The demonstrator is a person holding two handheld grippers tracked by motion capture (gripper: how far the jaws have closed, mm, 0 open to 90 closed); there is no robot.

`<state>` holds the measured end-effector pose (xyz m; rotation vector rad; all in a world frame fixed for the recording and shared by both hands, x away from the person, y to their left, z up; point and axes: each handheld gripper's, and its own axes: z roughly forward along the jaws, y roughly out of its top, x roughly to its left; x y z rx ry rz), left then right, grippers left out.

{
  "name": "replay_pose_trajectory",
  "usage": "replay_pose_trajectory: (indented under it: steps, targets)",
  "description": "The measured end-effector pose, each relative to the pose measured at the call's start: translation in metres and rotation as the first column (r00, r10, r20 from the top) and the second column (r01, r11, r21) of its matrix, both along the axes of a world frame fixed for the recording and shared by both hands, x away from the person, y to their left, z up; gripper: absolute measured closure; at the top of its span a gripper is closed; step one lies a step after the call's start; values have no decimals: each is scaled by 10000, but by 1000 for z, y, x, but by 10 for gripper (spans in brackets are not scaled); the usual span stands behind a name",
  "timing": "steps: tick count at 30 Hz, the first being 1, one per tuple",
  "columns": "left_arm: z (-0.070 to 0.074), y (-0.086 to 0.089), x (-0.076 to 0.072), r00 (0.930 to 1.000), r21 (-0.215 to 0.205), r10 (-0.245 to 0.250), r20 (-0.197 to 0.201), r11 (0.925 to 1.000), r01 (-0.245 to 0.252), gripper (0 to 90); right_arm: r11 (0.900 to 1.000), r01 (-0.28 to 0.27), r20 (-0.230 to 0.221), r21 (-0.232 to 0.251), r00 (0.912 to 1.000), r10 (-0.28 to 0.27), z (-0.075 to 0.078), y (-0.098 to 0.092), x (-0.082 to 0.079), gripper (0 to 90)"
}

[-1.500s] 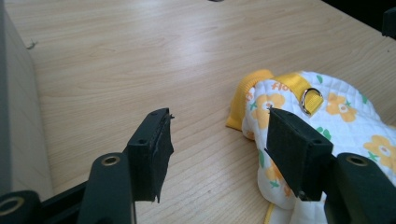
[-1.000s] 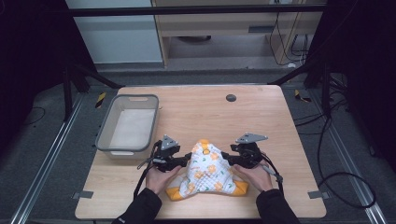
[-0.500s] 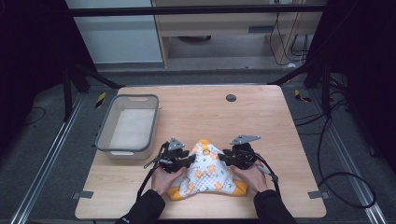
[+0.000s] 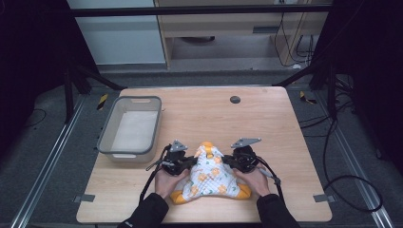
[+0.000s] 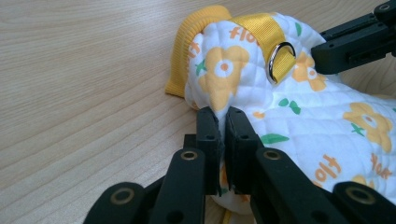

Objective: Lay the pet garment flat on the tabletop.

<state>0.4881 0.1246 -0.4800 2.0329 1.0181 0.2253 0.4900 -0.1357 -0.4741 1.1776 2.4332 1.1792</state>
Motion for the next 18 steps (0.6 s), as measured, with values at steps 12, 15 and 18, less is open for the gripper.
replay_pose_trajectory:
  steps: [12,15,18]
  targets:
    - [24,5,-17,9957,-304,3,922,9995,25,867,9982,-290,609,525,9978,258,23,-7,-18,868]
    - [31,3,-23,9927,-349,-63,1205,9993,105,868,9977,-373,755,568,9966,330,27,-10,-22,870]
    - [39,2,-29,9895,-502,-149,1440,9985,224,868,9966,-420,961,702,9948,351,34,-13,-29,873]
